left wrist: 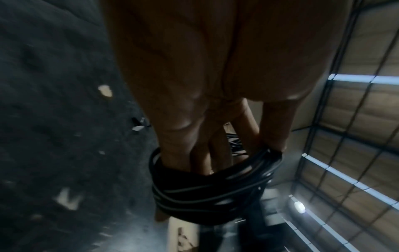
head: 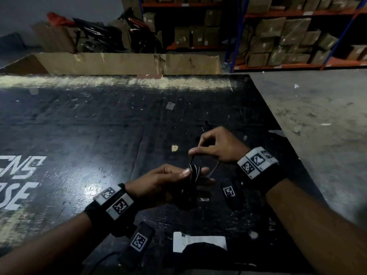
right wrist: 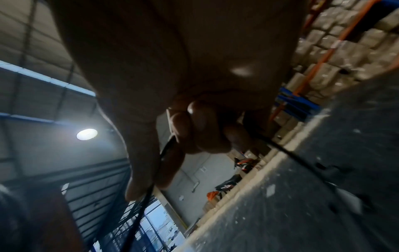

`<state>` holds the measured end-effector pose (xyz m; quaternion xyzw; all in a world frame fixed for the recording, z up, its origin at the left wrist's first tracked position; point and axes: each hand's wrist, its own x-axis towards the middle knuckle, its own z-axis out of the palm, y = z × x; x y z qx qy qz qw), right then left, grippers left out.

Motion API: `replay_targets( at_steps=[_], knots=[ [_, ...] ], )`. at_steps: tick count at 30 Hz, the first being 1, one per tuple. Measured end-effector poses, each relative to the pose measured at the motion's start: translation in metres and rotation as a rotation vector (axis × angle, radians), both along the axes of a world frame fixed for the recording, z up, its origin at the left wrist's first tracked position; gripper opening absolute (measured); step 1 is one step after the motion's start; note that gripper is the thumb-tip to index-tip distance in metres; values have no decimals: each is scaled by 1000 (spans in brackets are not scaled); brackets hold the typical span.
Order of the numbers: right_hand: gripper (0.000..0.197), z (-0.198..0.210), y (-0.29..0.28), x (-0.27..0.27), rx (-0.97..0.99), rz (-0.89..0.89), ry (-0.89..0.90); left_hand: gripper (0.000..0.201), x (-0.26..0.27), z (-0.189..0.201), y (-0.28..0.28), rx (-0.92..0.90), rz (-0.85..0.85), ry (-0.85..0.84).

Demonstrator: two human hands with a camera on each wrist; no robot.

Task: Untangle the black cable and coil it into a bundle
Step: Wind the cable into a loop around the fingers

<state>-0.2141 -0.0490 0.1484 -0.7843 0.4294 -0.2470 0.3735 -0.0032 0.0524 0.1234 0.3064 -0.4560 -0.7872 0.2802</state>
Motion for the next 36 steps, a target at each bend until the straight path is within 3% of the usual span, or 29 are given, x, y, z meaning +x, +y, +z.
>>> replay_targets(
  at_steps=[3, 7, 12, 15, 19, 24, 27, 30, 33, 36],
  knots=[
    [28, 24, 3, 10, -2, 18, 101, 63, -2, -14, -4, -3, 75, -77],
    [18, 38, 19, 18, -24, 0, 115, 54, 8, -27, -16, 42, 304, -65],
    [16, 19, 55, 27, 50, -64, -207, 45, 18, -23, -32, 48, 547, 77],
    [16, -5, 70, 31, 138, -103, -442, 44, 21, -17, -41, 104, 631, 267],
    [18, -37, 83, 33, 315, -125, -599, 49, 21, 0, -47, 106, 615, 502],
    [18, -51, 82, 35, 682, -267, -780, 46, 12, 12, -42, 78, 444, 685],
    [13, -50, 80, 36, 845, -264, -923, 43, 7, 13, -37, 141, 351, 789],
    [9, -43, 79, 37, 879, -272, -991, 42, 0, 10, -30, 201, 308, 838],
    [33, -37, 78, 43, 851, -339, -1017, 41, -1, 5, -27, 218, 312, 861],
    [47, -38, 80, 46, 797, -392, -986, 42, 1, 4, -28, 207, 396, 755]
  ],
)
